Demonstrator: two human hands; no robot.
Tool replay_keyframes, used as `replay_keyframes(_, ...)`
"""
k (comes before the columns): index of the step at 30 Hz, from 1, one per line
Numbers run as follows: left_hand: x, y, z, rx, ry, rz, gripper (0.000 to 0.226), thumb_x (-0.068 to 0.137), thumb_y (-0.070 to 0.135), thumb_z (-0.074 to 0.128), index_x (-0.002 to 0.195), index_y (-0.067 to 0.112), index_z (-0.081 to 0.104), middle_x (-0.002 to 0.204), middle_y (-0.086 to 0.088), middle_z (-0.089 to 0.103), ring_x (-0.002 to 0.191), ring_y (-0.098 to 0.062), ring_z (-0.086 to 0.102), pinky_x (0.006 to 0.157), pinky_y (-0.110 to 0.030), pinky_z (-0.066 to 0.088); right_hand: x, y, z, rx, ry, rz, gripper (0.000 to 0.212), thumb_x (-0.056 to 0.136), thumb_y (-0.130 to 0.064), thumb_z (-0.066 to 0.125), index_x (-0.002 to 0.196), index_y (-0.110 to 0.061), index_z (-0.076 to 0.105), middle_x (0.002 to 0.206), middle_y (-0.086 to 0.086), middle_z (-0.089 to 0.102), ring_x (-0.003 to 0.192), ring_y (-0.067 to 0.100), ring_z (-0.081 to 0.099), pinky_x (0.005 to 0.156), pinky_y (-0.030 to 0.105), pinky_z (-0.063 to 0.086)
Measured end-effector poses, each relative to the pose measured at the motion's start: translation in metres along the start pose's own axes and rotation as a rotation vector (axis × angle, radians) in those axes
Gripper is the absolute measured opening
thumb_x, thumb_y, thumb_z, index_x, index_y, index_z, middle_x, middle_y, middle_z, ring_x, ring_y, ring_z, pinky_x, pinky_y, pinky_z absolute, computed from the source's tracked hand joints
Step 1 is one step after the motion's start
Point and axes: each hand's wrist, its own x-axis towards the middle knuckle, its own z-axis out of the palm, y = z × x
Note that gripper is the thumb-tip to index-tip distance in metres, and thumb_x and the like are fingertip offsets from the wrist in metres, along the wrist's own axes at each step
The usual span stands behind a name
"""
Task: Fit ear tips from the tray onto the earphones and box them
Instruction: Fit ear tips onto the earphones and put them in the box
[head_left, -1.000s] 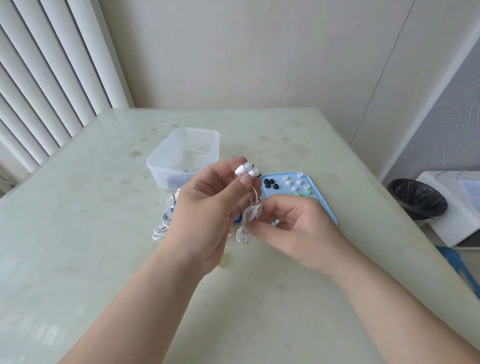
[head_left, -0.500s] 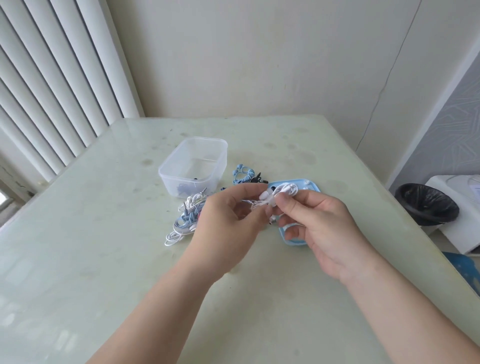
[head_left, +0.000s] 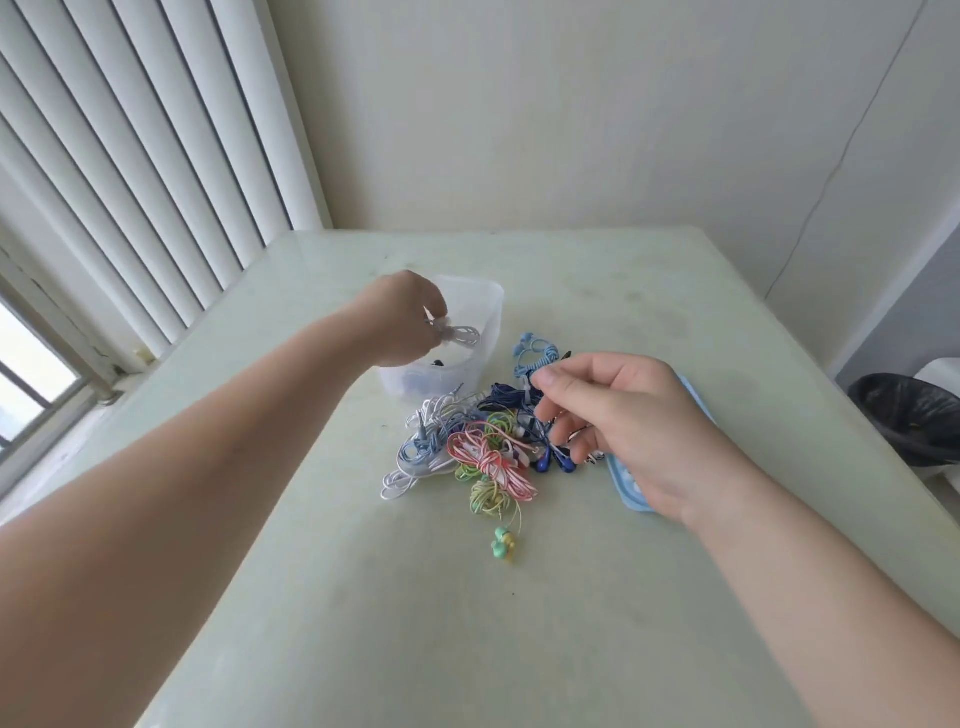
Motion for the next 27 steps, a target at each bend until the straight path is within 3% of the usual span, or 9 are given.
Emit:
replay_keyframes(7, 0.017, 0.001, 0.009, 0.208, -0.215, 0.018, 0.037, 0.095, 0.018, 0.065, 0.132, 0.024, 0.068, 0.132, 0.001, 0.064, 0.118, -0.028, 0.062, 0.102, -0.038, 0.052, 0.005, 0.002, -0.01, -0.06, 0.052, -0.035, 0.011, 0.094, -0.016, 0.071, 0.096, -0.006, 0.075, 0.076, 0.008, 0.072, 0.06, 0.018, 0.06, 0.051, 0.031, 0.044)
replay_keyframes(10, 0.006, 0.004, -0.001, 0.145, -0.064, 0.039, 0.04, 0.095, 0.015, 0.063, 0.135, 0.024, 0.065, 0.132, -0.002, 0.064, 0.12, -0.029, 0.061, 0.104, -0.038, 0.05, -0.001, 0.002, -0.015, -0.159, -0.03, -0.045, 0.008, 0.094, -0.019, 0.072, 0.095, -0.011, 0.076, 0.08, 0.011, 0.075, 0.062, 0.018, 0.063, 0.052, 0.032, 0.046)
replay_keyframes(14, -0.052, 0.019, -0.007, 0.021, 0.175, 0.327, 0.024, 0.096, 0.017, 0.065, 0.118, 0.022, 0.073, 0.111, 0.001, 0.072, 0.101, -0.018, 0.067, 0.091, -0.032, 0.053, -0.013, 0.006, -0.016, -0.303, -0.192, -0.018, 0.008, 0.094, -0.021, 0.072, 0.093, -0.014, 0.076, 0.082, 0.008, 0.076, 0.067, 0.017, 0.067, 0.052, 0.034, 0.049)
replay_keyframes(16, -0.091, 0.025, -0.002, -0.018, 0.033, 0.509, 0.017, 0.095, 0.016, 0.066, 0.104, 0.025, 0.077, 0.096, 0.008, 0.071, 0.082, -0.007, 0.066, 0.075, -0.019, 0.051, -0.018, 0.008, -0.015, -0.34, -0.221, 0.0, 0.009, 0.093, -0.023, 0.073, 0.092, -0.015, 0.075, 0.084, 0.008, 0.076, 0.068, 0.016, 0.067, 0.054, 0.036, 0.049)
replay_keyframes(18, -0.122, 0.022, 0.011, 0.006, -0.189, 0.621, 0.02, 0.092, 0.012, 0.069, 0.102, 0.027, 0.077, 0.095, 0.011, 0.068, 0.079, -0.005, 0.062, 0.068, -0.012, 0.045, -0.025, 0.01, -0.016, -0.357, -0.214, 0.002, 0.01, 0.093, -0.024, 0.073, 0.091, -0.014, 0.075, 0.086, 0.011, 0.075, 0.068, 0.016, 0.067, 0.054, 0.036, 0.049)
replay_keyframes(20, -0.135, 0.015, 0.03, 0.072, -0.231, 0.684, 0.038, 0.086, 0.004, 0.065, 0.113, 0.03, 0.073, 0.109, 0.013, 0.063, 0.082, -0.005, 0.057, 0.069, -0.021, 0.048, -0.032, 0.012, -0.018, -0.359, -0.204, -0.01, 0.011, 0.094, -0.024, 0.072, 0.091, -0.014, 0.076, 0.086, 0.011, 0.075, 0.069, 0.016, 0.067, 0.053, 0.035, 0.05)
replay_keyframes(22, -0.137, 0.01, 0.044, 0.135, -0.104, 0.695, 0.052, 0.081, -0.001, 0.056, 0.119, 0.032, 0.067, 0.116, 0.012, 0.056, 0.081, -0.011, 0.052, 0.064, -0.034, 0.052, -0.039, 0.014, -0.019, -0.357, -0.192, -0.011, 0.011, 0.096, -0.022, 0.07, 0.092, -0.014, 0.075, 0.083, 0.007, 0.076, 0.068, 0.016, 0.068, 0.053, 0.035, 0.05)
replay_keyframes(24, -0.132, 0.012, 0.048, 0.161, 0.017, 0.663, 0.048, 0.079, 0.0, 0.054, 0.115, 0.029, 0.064, 0.111, 0.009, 0.051, 0.078, -0.019, 0.051, 0.058, -0.042, 0.053, -0.047, 0.015, -0.02, -0.365, -0.177, -0.008, 0.011, 0.097, -0.022, 0.068, 0.093, -0.014, 0.075, 0.082, 0.004, 0.076, 0.068, 0.015, 0.068, 0.053, 0.035, 0.05)
replay_keyframes(27, -0.121, 0.017, 0.048, 0.19, 0.058, 0.674, 0.047, 0.086, 0.001, 0.058, 0.123, 0.029, 0.063, 0.113, 0.007, 0.056, 0.089, -0.025, 0.061, 0.063, -0.045, 0.055, -0.057, 0.017, -0.024, -0.38, -0.172, 0.009, 0.012, 0.098, -0.023, 0.067, 0.094, -0.014, 0.075, 0.085, 0.006, 0.076, 0.068, 0.013, 0.067, 0.054, 0.033, 0.05)
